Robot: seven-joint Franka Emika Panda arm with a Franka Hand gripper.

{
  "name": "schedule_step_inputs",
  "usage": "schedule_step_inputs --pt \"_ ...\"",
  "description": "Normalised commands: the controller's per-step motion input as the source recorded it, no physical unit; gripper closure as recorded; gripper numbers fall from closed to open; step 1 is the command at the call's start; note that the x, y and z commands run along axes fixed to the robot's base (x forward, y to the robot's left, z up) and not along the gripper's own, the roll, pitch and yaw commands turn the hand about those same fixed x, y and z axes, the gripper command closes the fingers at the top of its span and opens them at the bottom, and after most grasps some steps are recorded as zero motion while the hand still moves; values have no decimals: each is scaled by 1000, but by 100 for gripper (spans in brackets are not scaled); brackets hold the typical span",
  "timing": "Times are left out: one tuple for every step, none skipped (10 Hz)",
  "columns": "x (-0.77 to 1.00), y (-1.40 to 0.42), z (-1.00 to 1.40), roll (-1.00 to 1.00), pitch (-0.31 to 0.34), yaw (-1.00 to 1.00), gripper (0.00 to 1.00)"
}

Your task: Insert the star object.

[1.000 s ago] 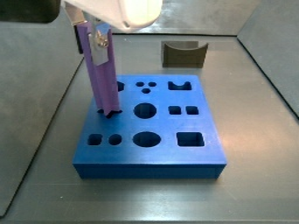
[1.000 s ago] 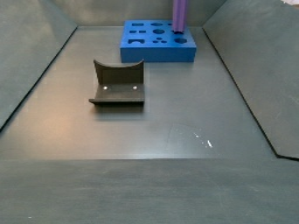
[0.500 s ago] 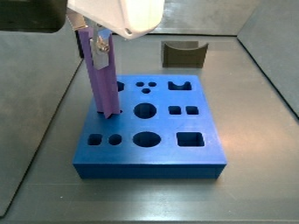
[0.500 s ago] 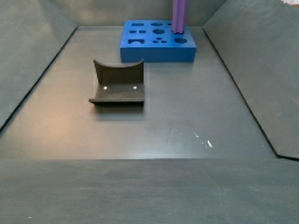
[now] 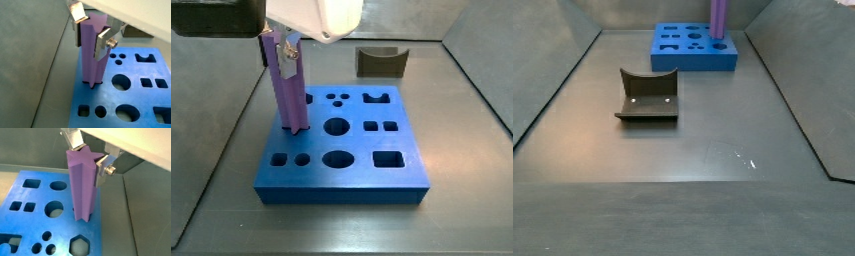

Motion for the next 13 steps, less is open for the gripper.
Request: schedule_step_inputs --pt "0 0 -603 -190 0 103 100" --pt "80 0 -557 -137 39 183 100" --pt "69 0 -500 -84 43 206 100" --pt "0 0 -431 -76 39 189 100" --pt "0 -17 -354 -114 11 189 100" --pt "0 -3 -360 -123 0 163 100" --pt "-46 -14 -323 -164 0 0 100" --pt "-31 -103 -257 -171 -6 0 100" --pt "0 0 -474 -184 -1 0 100" --pt "0 0 -554 -146 0 0 100" --pt "71 0 -646 -137 0 0 100" --pt "6 0 -451 -116 -37 0 100" --pt "0 0 -371 -143 -131 0 100"
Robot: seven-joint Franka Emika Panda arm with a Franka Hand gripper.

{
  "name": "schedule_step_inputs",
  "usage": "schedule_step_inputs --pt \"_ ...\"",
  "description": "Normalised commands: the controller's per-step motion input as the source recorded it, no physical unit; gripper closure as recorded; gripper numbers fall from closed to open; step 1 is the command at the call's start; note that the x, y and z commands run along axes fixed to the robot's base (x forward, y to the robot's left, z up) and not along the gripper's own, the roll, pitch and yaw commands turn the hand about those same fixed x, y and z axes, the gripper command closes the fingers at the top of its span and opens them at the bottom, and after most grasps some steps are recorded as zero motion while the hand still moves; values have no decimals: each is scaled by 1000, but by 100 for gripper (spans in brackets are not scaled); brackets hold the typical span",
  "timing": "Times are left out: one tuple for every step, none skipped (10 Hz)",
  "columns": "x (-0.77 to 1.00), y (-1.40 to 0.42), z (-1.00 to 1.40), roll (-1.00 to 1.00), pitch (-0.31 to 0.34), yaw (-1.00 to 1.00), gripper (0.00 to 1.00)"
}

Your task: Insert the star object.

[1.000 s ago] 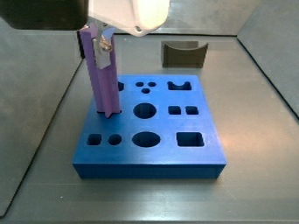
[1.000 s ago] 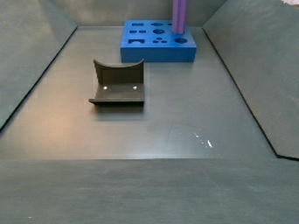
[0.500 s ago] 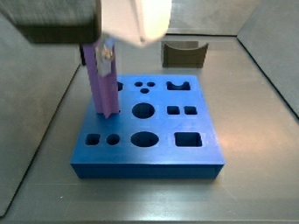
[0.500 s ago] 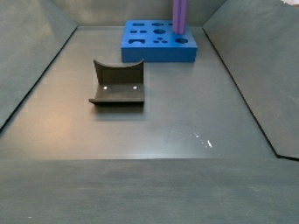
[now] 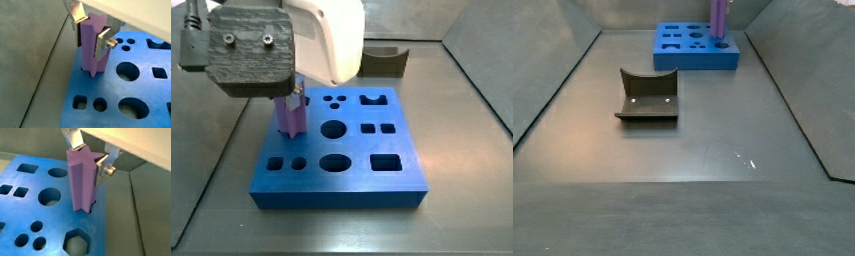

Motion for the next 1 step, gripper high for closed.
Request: schedule_step_inputs --pt "0 -109 -66 43 -56 49 100"
